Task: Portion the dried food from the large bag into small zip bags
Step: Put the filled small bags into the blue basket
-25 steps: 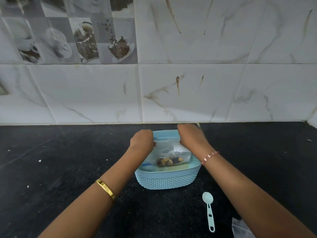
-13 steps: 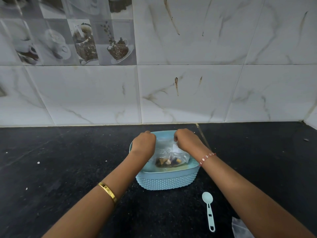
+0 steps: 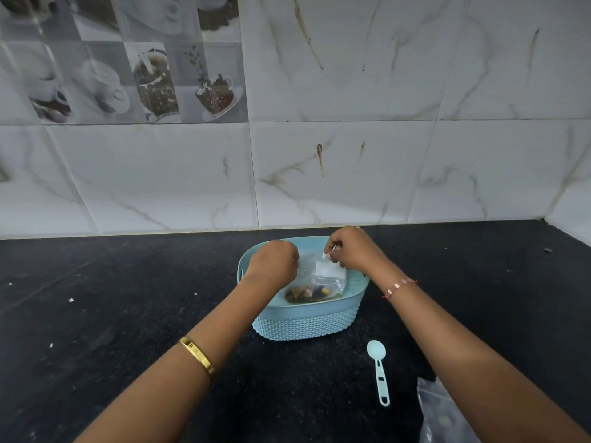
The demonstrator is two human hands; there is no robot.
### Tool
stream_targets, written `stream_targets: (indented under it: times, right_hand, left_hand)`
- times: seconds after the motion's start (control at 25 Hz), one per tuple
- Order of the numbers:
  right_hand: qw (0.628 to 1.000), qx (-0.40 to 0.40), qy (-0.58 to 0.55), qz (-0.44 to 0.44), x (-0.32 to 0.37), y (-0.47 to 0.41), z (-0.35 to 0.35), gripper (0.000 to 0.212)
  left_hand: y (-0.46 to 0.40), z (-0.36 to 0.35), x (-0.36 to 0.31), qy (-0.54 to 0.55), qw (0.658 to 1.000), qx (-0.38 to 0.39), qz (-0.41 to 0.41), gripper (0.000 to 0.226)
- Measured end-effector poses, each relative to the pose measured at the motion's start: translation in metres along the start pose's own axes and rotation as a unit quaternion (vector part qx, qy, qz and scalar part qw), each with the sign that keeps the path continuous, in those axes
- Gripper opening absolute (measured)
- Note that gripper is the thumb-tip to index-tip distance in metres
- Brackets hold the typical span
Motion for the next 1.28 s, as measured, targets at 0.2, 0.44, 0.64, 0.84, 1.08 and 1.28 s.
stream_targets:
  times: [0.2,0.44,0.64,0.84,1.08,1.28]
  right_hand:
    - [0.995,-0.075,-0.059,-0.01,-0.012,0.048,0.048,0.006]
    - [0.978,-0.111,-0.146,-0.096,-0.071,0.143,0.073,0.006]
    - [0.978,-0.025,-0.08,-0.192,-0.117,0.209,0.044,0.012]
    - [0.976,0.011,0.037,-0.214,-0.134,0.24,0.019,0.009]
    - [0.976,-0.063,-0.086,-0.189,-0.128,0.245,0.024,0.022]
    - [0.942,-0.233,-0.059,-0.235,-0.154,0.262,0.052,0.016]
  left_hand:
    - [0.025,0.021,-0.058,0.136,0.987,-0.042,-0.078,0.019]
    - [0.075,-0.02,-0.143,0.322,0.93,0.047,-0.172,0.012]
    - [0.108,-0.09,-0.169,0.397,0.894,0.157,-0.137,0.023]
    - [0.126,-0.131,-0.164,0.465,0.86,0.206,-0.043,0.032]
    - [0.139,-0.141,-0.164,0.585,0.781,0.22,-0.009,0.008]
    - [0.14,-0.142,-0.161,0.642,0.733,0.22,0.041,0.01]
Point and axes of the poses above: each hand's wrist, its own y-axis away from the middle knuckle, its own z-axis out of the back of the hand, x = y × z, the point moved 8 cm from there along -y, towards the middle knuckle, and after that the axes turned 3 degrees about -y, right-handed, at the moved point
